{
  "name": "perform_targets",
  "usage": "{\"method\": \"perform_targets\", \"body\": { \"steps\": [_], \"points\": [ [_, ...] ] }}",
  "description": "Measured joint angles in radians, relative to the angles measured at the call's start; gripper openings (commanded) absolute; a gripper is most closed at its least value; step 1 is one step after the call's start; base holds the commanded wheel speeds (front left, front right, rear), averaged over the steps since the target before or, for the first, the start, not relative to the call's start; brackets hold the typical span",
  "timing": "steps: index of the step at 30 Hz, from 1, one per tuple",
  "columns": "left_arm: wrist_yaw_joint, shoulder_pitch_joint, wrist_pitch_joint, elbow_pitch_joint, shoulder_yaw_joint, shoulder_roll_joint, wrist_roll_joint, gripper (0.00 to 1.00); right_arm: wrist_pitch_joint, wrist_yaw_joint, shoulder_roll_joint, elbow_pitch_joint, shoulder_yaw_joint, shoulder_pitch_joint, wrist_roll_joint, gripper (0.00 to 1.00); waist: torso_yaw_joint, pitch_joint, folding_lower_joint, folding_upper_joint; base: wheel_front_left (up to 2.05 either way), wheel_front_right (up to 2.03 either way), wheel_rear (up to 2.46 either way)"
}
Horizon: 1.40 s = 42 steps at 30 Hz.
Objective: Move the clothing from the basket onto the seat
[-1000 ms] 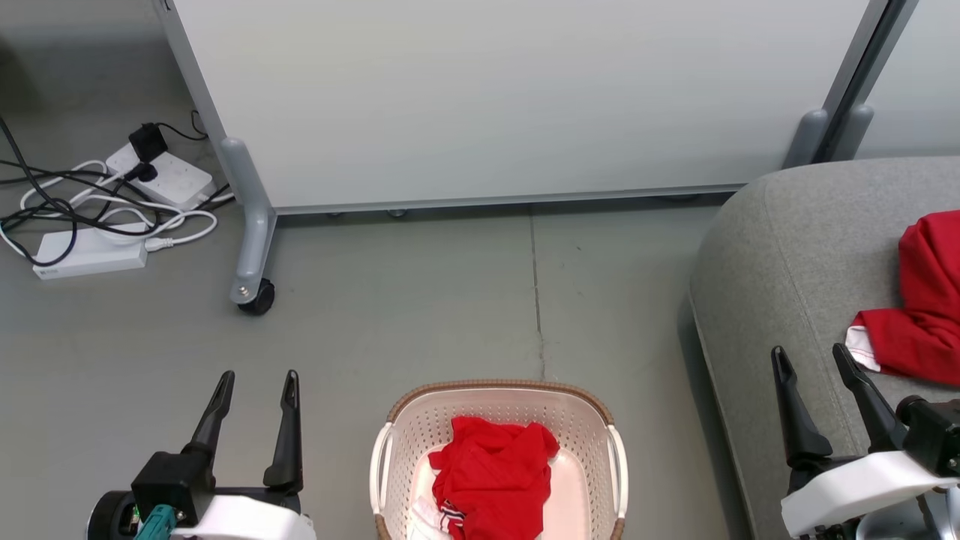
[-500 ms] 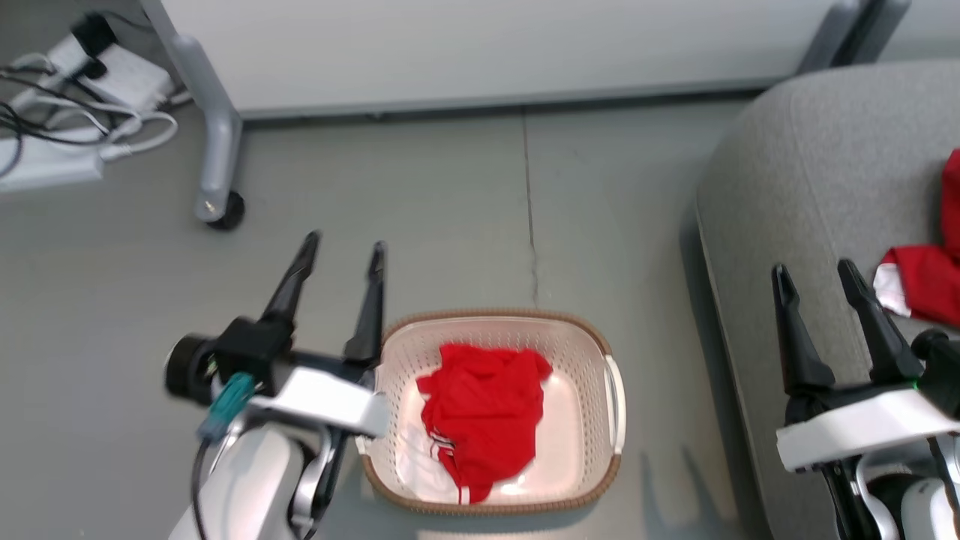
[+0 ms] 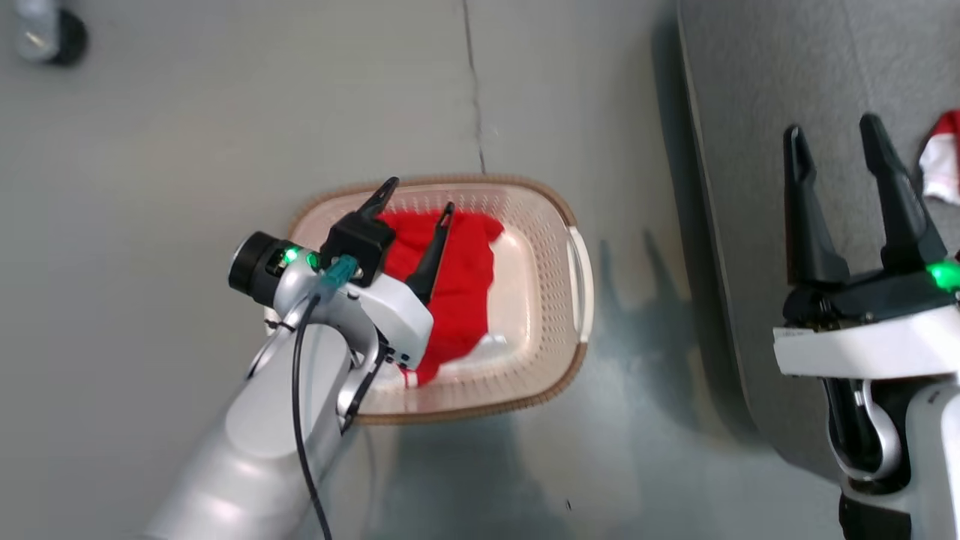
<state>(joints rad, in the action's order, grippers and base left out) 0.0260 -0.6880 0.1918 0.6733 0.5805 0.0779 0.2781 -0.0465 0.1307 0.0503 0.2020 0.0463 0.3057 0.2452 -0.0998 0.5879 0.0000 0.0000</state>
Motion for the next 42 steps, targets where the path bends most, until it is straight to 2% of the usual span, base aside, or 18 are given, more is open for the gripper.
{"method": "perform_targets", "body": {
  "steps": [5, 16, 17, 22, 28, 29, 30, 31, 35, 42],
  "points": [
    [-0.025, -0.109, -0.041, 0.194, 0.014, -0.001, -0.012, 1.0, -0.043, 0.0, 0.0, -0.023, 0.056, 0.076, 0.022, 1.0, -0.051, 0.128, 0.0, 0.0, 0.0, 0.0, 0.0],
    [-0.077, -0.268, -0.086, 0.449, 0.037, 0.055, -0.033, 1.0, -0.144, 0.0, 0.0, -0.093, 0.163, 0.189, 0.089, 1.0, -0.185, 0.332, 0.0, 0.0, 0.0, 0.0, 0.0],
    [-0.078, -0.286, -0.097, 0.487, 0.043, 0.072, -0.038, 1.0, -0.161, 0.0, 0.001, -0.109, 0.182, 0.203, 0.102, 1.0, -0.214, 0.361, 0.0, 0.0, 0.0, 0.0, 0.0],
    [-0.075, -0.304, -0.131, 0.548, 0.07, 0.091, -0.06, 1.0, -0.185, 0.0, 0.001, -0.136, 0.201, 0.218, 0.132, 1.0, -0.265, 0.408, 0.0, 0.0, 0.0, 0.0, 0.0],
    [-0.038, -0.31, -0.192, 0.585, 0.098, 0.104, -0.082, 1.0, -0.203, 0.0, 0.0, -0.169, 0.214, 0.221, 0.15, 1.0, -0.305, 0.444, 0.0, 0.0, 0.0, 0.0, 0.0],
    [-0.03, -0.315, -0.199, 0.588, 0.099, 0.105, -0.082, 0.91, -0.206, 0.0, 0.0, -0.172, 0.213, 0.221, 0.151, 1.0, -0.307, 0.446, 0.0, 0.0, 0.0, 0.0, 0.0],
    [-0.025, -0.319, -0.205, 0.59, 0.101, 0.106, -0.083, 0.39, -0.209, 0.0, 0.0, -0.175, 0.213, 0.221, 0.151, 1.0, -0.308, 0.447, 0.0, 0.0, 0.0, 0.0, 0.0],
    [-0.024, -0.322, -0.211, 0.592, 0.103, 0.108, -0.083, 0.0, -0.209, 0.0, 0.0, -0.177, 0.213, 0.222, 0.151, 1.0, -0.308, 0.446, 0.0, 0.0, 0.0, 0.0, 0.0],
    [-0.011, -0.325, -0.216, 0.598, 0.117, 0.127, -0.093, 0.0, -0.21, 0.0, 0.0, -0.184, 0.216, 0.228, 0.152, 1.0, -0.311, 0.445, 0.0, 0.0, 0.0, 0.0, 0.0],
    [-0.018, -0.318, -0.106, 0.596, 0.128, 0.115, -0.088, 0.0, -0.212, 0.0, 0.0, -0.205, 0.216, 0.24, 0.141, 1.0, -0.306, 0.409, 0.0, 0.0, 0.0, 0.0, 0.0]
  ]
}}
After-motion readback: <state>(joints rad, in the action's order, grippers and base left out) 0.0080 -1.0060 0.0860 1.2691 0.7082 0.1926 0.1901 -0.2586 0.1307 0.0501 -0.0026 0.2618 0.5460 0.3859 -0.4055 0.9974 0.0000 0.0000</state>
